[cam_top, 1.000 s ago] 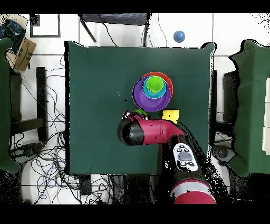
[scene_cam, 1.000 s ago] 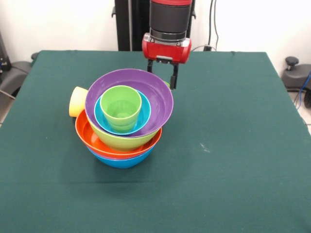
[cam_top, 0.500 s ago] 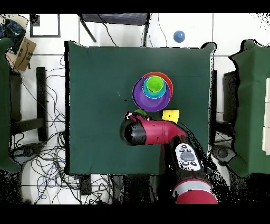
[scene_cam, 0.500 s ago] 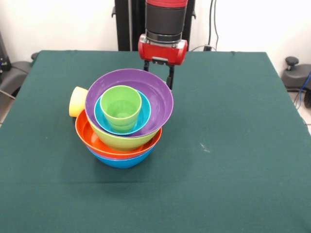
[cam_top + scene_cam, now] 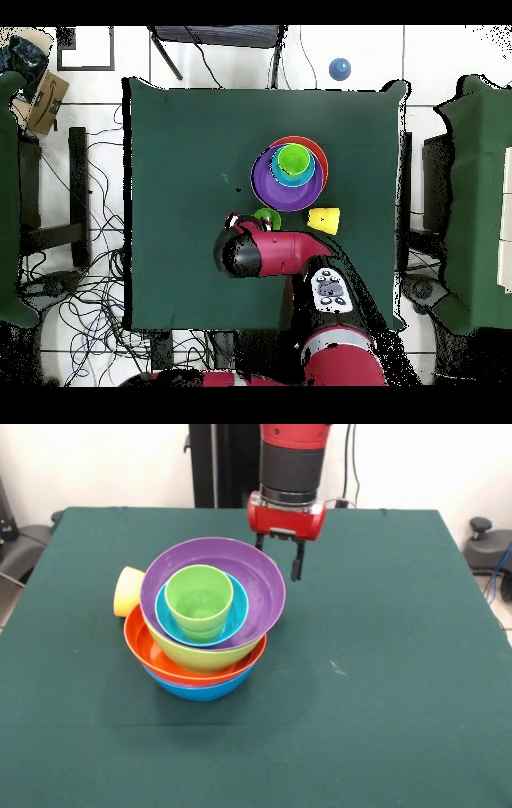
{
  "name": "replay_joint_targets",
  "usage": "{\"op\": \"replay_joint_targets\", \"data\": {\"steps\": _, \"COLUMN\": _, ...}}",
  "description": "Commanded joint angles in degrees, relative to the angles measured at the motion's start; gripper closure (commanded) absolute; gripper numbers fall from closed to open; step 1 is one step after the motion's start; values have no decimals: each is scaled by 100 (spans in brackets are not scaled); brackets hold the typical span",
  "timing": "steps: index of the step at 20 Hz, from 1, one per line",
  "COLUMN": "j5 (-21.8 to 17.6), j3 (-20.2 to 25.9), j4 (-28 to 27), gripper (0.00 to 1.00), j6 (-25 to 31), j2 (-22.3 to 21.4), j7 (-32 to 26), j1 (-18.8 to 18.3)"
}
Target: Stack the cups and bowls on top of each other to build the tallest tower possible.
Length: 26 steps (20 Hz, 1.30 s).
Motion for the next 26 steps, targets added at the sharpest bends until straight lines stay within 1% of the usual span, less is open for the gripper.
{"op": "replay_joint_targets", "data": {"steps": 1, "j5": 328, "j3": -34, "j4": 179, "gripper": 0, "j6": -271, "j2": 535, "j7": 1103, "j1": 240}}
{"op": "replay_joint_targets", "data": {"steps": 3, "j5": 350, "j3": 18, "j4": 183, "gripper": 0, "j6": -274, "j2": 581, "j7": 1031, "j1": 176}}
{"op": "replay_joint_targets", "data": {"steps": 9, "j5": 374, "j3": -30, "j4": 79, "gripper": 0, "j6": -418, "j2": 744, "j7": 996, "j1": 193}}
{"op": "replay_joint_targets", "data": {"steps": 17, "j5": 408, "j3": -57, "j4": -21, "gripper": 0, "j6": -409, "j2": 816, "j7": 980, "j1": 228}}
{"op": "replay_joint_targets", "data": {"steps": 18, "j5": 411, "j3": -74, "j4": -24, "gripper": 100, "j6": -423, "j2": 819, "j7": 987, "j1": 244}}
{"op": "replay_joint_targets", "data": {"steps": 20, "j5": 461, "j3": -273, "j4": -48, "gripper": 100, "j6": -445, "j2": 744, "j7": 1064, "j1": 455}}
{"op": "replay_joint_targets", "data": {"steps": 22, "j5": 552, "j3": -230, "j4": 90, "gripper": 100, "j6": -534, "j2": 697, "j7": 1164, "j1": 440}}
{"op": "replay_joint_targets", "data": {"steps": 26, "j5": 583, "j3": -99, "j4": 147, "gripper": 100, "j6": -479, "j2": 655, "j7": 1031, "j1": 319}}
